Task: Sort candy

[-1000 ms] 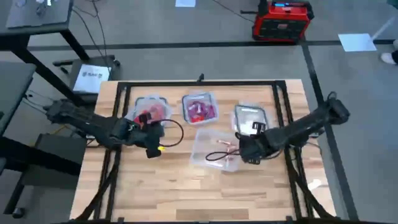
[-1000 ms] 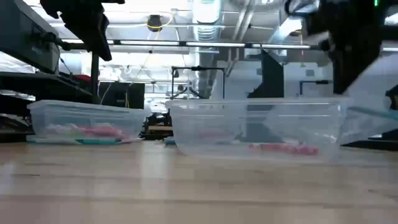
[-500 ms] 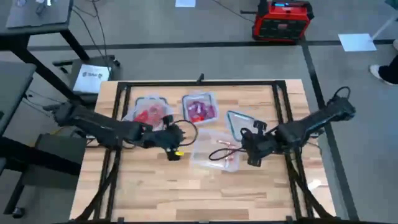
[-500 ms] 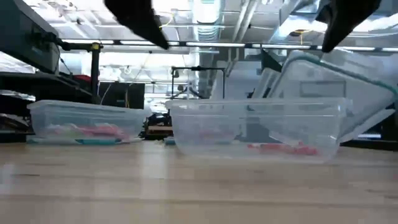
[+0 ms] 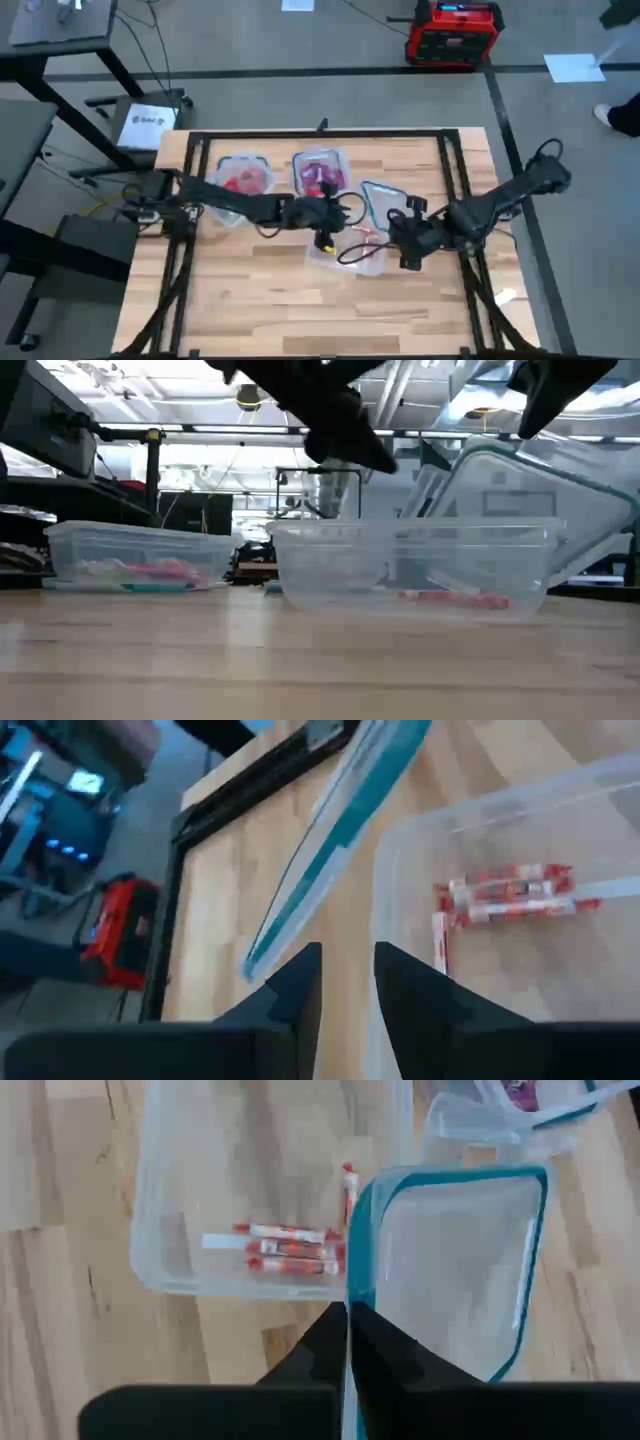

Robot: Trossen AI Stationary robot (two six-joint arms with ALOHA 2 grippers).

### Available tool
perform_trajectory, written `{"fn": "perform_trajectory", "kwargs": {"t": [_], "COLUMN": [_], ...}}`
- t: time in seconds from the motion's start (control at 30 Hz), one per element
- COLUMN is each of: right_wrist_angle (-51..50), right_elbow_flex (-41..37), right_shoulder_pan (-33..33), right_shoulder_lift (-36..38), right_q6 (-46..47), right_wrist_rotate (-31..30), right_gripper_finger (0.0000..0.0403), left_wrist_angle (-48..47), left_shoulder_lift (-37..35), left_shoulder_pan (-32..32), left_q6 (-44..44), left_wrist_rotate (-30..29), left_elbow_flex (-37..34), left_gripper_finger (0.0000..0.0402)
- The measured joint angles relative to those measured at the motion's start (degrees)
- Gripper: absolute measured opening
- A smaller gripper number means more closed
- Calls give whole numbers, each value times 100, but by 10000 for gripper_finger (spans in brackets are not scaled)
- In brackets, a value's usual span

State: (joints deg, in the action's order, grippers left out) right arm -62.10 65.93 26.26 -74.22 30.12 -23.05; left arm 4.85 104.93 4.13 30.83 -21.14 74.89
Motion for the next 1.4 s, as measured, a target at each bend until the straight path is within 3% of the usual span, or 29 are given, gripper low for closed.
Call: {"fn": "perform_trajectory", "kwargs": {"t": [0.33, 0.8, 0.9, 1.03, 1.2, 1.4], "right_wrist_angle": [1, 119, 109, 76, -478, -1536], "right_elbow_flex": [0, 2, 11, 60, 806, 2578], "right_shoulder_pan": [-2, -6, -10, -11, -4, 382], "right_shoulder_lift": [0, 2, 2, 4, 4, 1], "right_q6": [-16, -66, -64, -178, -362, -479], "right_wrist_rotate": [2, -7, 1, 79, 33, -468], "right_gripper_finger": [0, 0, 0, 0, 0, 0], "left_wrist_angle": [-475, 1001, 901, 459, 231, 489], "left_shoulder_lift": [40, 1056, 1248, 1256, 938, 414], "left_shoulder_pan": [-294, -438, -423, -417, -417, -305], "left_q6": [630, 1052, 1054, 835, 450, 115], "left_wrist_rotate": [492, 775, 772, 855, 901, 952], "left_elbow_flex": [344, 531, 765, 877, 891, 927], "left_gripper_finger": [145, 158, 123, 23, 8, 3]}}
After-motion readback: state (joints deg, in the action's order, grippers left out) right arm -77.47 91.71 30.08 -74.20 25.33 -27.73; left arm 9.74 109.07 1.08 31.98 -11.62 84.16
